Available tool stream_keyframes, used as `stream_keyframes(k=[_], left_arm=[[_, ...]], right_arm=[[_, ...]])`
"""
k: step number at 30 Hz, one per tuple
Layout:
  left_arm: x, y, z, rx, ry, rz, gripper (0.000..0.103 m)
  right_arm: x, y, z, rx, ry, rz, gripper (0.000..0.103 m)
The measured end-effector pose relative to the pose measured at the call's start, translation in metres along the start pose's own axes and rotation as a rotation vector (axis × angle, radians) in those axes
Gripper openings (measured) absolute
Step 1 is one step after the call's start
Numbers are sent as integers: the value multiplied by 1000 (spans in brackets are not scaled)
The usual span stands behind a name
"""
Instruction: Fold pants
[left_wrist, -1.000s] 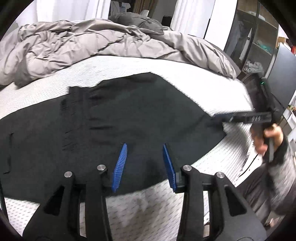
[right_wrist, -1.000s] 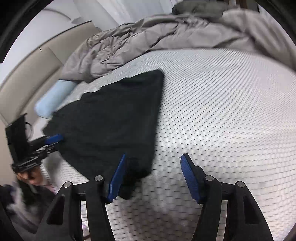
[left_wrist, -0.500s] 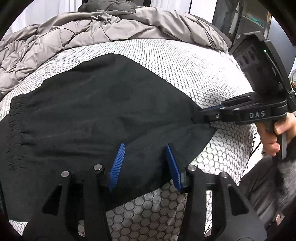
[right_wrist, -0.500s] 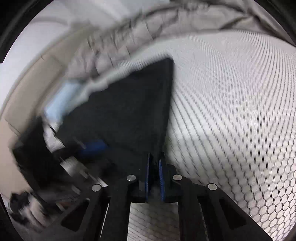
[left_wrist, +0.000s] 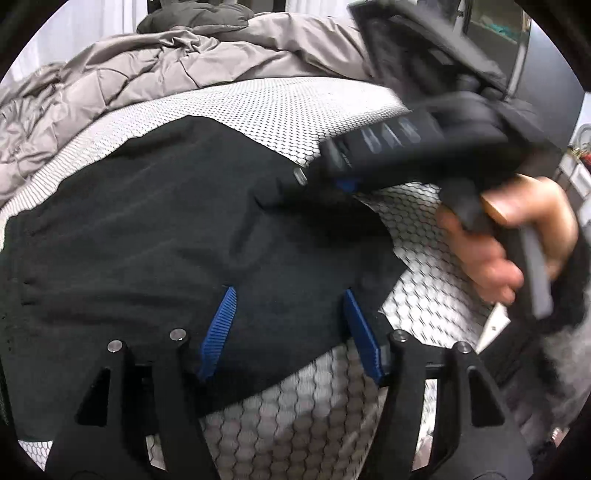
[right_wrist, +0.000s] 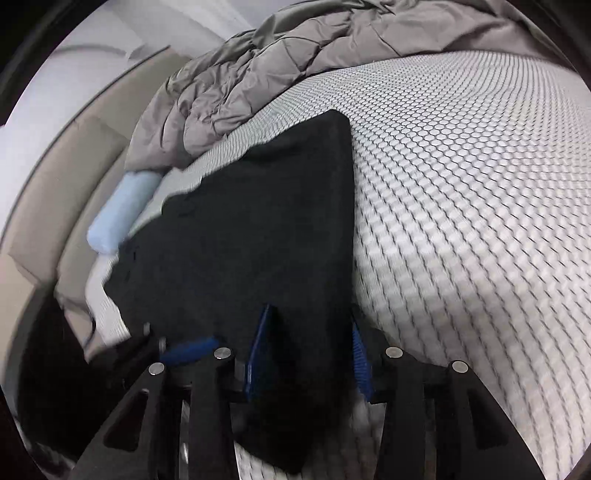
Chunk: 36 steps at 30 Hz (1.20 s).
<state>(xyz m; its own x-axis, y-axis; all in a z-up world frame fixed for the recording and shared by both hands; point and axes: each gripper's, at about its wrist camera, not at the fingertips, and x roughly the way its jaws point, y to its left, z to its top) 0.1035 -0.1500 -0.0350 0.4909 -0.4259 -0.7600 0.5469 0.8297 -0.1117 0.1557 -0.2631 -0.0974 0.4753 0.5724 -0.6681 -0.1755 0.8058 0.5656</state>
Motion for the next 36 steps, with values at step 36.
stream_keyframes(k=[36], left_arm=[[-198, 370, -211, -1192, -348, 320, 28]], right_arm=[[-12, 104, 2, -300, -204, -153, 48]])
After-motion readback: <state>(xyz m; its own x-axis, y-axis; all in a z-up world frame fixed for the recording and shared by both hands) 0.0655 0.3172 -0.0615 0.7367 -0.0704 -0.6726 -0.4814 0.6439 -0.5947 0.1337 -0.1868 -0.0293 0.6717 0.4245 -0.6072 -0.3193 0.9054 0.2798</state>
